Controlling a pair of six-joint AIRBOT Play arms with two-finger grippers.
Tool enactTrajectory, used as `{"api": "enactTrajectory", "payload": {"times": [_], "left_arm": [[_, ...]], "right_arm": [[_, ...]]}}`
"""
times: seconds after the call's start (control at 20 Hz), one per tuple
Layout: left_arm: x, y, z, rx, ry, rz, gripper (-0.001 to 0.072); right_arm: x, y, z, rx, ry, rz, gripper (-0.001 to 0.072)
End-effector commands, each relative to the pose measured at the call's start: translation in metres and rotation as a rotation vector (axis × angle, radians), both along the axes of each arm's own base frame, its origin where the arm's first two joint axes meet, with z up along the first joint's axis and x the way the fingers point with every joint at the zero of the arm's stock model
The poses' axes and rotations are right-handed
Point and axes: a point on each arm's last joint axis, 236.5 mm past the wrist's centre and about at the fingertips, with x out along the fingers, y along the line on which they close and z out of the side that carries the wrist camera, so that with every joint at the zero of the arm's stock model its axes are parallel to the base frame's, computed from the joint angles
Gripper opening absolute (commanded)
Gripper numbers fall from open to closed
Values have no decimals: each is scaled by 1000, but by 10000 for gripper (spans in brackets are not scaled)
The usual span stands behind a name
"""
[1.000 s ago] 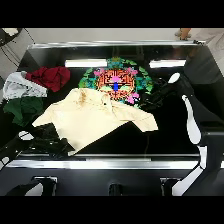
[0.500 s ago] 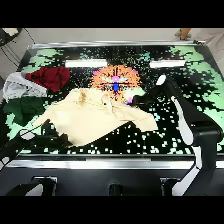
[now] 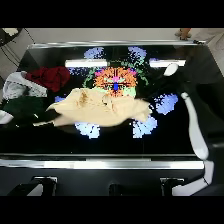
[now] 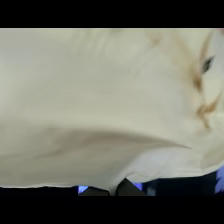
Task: Fold the shirts.
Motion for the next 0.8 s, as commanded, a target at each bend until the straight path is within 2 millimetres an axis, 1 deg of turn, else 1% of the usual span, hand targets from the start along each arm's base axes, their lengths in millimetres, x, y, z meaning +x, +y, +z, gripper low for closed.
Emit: {"api": "enactTrajectory", "payload": {"times": [0.0,0.05,0.1,0.15,0.2,0.25,0.3,0.35,0.4,0.45,0.5,0.55,0.6,0.65,0.7,0.75], "left_arm": [[16,11,252,106,-615,17,27],[-5,16,341,140,-837,57,27],[-41,22,427,177,-1068,110,26],[-80,25,491,195,-1254,158,27],[-122,24,538,166,-1399,193,27],[-151,18,563,96,-1466,198,27],[-168,9,569,42,-1474,176,27],[-175,2,563,37,-1452,144,27],[-175,-4,550,56,-1405,110,27],[-172,-8,540,70,-1366,87,27],[-169,-8,535,84,-1347,83,27],[-165,-5,534,95,-1343,91,27],[-157,2,530,128,-1329,112,27],[-144,10,521,169,-1295,131,27],[-127,15,507,192,-1242,138,27],[-106,20,487,190,-1164,144,27]], "right_arm": [[27,-36,236,92,-669,-216,43],[11,-63,331,93,-957,-312,44],[-30,-94,428,87,-1250,-423,44],[-84,-114,497,81,-1470,-494,44],[-143,-124,545,76,-1627,-538,44],[-190,-126,570,114,-1694,-560,43],[-229,-124,582,180,-1709,-571,43],[-257,-120,584,219,-1698,-568,44],[-273,-119,582,212,-1685,-562,44],[-285,-121,576,174,-1671,-565,44],[-290,-128,570,132,-1652,-587,44],[-291,-136,563,100,-1620,-619,44],[-287,-142,554,81,-1578,-647,44],[-280,-146,543,55,-1530,-658,44],[-269,-145,530,33,-1474,-650,44],[-253,-144,511,4,-1394,-638,44]]}}
